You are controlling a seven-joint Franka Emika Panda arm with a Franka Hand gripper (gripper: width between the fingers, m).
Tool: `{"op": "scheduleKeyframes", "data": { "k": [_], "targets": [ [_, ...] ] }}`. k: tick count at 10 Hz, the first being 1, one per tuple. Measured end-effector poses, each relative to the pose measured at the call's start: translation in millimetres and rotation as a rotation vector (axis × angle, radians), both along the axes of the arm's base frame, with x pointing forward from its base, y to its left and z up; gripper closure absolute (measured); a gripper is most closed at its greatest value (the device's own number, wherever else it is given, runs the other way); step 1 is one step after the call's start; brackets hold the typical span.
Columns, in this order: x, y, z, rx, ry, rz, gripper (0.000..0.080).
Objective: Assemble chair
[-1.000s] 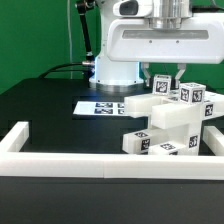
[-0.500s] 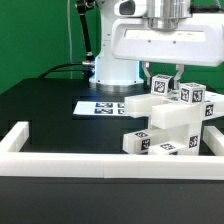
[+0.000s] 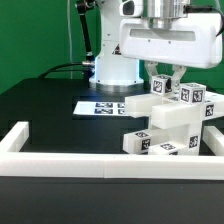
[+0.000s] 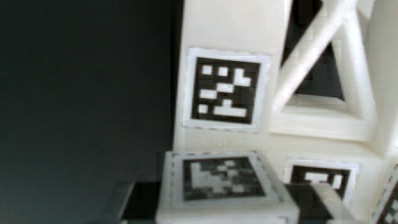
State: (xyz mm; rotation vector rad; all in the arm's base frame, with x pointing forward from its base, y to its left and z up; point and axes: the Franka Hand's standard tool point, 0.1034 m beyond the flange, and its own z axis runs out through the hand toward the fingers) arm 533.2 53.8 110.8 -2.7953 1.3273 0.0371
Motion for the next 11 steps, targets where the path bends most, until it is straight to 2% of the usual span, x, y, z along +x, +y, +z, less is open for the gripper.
{"op": "scheduleKeyframes", "data": {
  "k": [2, 3, 4, 5, 6, 7, 11],
  "targets": [
    [0.0, 0.0, 0.0, 0.0, -0.002, 0.041, 0.0515],
    [-0.1, 0.5, -0.1, -0.001, -0.002, 0.051, 0.0337],
    [-0.5, 3.3, -0.1, -0.01, -0.004, 0.128, 0.0217],
    [-0.3, 5.4, 0.0, -0.01, -0.011, 0.242, 0.0217],
    [-0.1, 3.9, 0.1, -0.008, -0.016, 0.33, 0.0165],
    [-0.1, 3.7, 0.1, -0.009, -0.019, 0.386, 0.0152],
    [-0.7, 5.8, 1.0, -0.035, -0.025, 0.751, 0.015]
  ]
}}
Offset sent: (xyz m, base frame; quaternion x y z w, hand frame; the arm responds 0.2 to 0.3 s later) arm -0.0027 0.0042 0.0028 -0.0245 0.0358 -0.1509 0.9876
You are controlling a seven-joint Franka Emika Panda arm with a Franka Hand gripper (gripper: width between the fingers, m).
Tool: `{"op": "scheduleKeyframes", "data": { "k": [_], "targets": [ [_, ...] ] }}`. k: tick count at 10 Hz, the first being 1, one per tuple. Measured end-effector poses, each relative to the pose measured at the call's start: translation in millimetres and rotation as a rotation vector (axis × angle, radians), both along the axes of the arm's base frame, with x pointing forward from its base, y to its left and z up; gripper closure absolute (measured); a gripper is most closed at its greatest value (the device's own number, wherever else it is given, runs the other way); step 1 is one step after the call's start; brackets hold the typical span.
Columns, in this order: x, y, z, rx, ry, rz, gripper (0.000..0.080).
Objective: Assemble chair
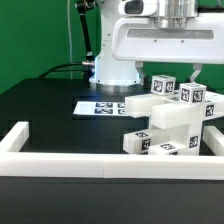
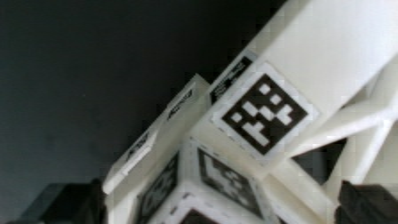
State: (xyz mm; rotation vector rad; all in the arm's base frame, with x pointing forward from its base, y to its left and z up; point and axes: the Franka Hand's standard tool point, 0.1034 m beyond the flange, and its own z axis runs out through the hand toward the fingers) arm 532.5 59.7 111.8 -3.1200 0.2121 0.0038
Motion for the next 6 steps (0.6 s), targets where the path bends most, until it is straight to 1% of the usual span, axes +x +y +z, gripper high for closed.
{"op": "scheduleKeyframes", "data": {
  "k": [2, 4, 6],
  "targets": [
    [-0.2, 0.8, 0.4, -0.001, -0.003, 0.173, 0.015],
    [1.5, -2.6, 1.5, -0.001, -0.007, 0.347, 0.015],
    [1.6, -4.3, 1.4, -0.002, -0.008, 0.453, 0.015]
  ]
}}
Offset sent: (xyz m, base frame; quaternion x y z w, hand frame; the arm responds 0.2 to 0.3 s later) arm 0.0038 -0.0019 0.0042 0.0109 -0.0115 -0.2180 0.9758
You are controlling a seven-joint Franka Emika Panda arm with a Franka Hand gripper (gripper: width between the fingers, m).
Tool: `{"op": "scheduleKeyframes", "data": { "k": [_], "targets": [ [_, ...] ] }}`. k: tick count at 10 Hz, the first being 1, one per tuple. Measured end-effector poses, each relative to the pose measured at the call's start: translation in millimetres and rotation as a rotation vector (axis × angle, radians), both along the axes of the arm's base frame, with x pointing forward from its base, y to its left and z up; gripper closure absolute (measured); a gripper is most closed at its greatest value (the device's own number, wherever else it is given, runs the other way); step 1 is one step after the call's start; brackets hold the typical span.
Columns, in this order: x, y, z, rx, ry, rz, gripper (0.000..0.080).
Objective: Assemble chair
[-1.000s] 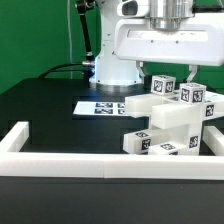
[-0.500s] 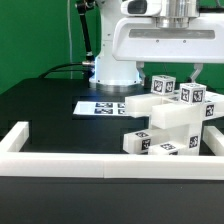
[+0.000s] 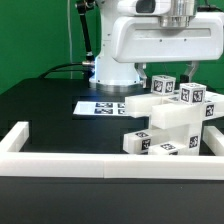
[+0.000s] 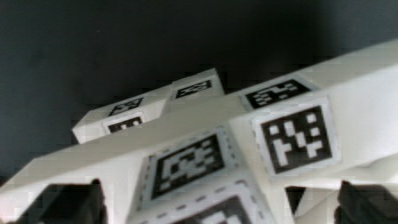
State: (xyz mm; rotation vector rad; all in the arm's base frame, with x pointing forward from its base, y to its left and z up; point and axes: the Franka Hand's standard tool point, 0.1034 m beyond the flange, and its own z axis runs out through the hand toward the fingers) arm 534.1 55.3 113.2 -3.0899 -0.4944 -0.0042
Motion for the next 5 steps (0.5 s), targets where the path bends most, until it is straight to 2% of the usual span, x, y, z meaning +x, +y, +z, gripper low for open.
{"op": "scheduleKeyframes", "data": {
  "k": [3, 5],
  "targets": [
    [0.2, -2.2, -0.1, -0.001, -0.002, 0.148, 0.015],
    [0.0, -2.4, -0.4, -0.001, -0.001, 0.143, 0.0403]
  ]
}}
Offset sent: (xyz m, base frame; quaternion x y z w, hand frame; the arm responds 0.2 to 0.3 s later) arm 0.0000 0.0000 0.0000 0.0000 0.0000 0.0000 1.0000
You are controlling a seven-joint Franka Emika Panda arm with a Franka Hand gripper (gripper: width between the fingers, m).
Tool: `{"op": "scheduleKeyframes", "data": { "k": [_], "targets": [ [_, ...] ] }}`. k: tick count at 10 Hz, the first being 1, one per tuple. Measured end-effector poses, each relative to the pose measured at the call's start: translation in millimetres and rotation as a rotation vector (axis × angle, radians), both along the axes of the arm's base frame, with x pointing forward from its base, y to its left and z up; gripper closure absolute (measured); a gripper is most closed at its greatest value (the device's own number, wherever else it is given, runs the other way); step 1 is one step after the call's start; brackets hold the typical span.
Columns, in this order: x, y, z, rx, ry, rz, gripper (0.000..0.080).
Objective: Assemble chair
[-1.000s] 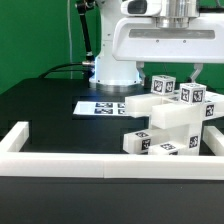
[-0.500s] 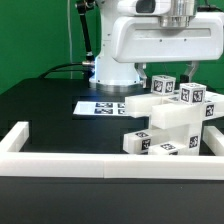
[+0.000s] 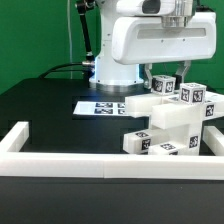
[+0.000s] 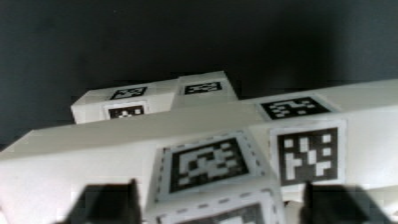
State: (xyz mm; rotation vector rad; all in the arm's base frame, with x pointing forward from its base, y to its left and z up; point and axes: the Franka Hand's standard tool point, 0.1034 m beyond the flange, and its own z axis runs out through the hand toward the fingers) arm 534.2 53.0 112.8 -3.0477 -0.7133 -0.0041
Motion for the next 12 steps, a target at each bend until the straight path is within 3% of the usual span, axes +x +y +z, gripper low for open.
{"op": "scheduleKeyframes", "data": {
  "k": [1, 2, 5, 12],
  "targets": [
    [0.0, -0.1, 0.0, 0.0, 0.0, 0.0, 0.0403],
    [0.0, -0.2, 0.0, 0.0, 0.0, 0.0, 0.0514],
    [0.2, -1.7, -0.2, 0.002, 0.0, -0.022, 0.0514],
    [6.3, -11.6, -0.8, 0.023, -0.032, -0.51, 0.0512]
  ]
}}
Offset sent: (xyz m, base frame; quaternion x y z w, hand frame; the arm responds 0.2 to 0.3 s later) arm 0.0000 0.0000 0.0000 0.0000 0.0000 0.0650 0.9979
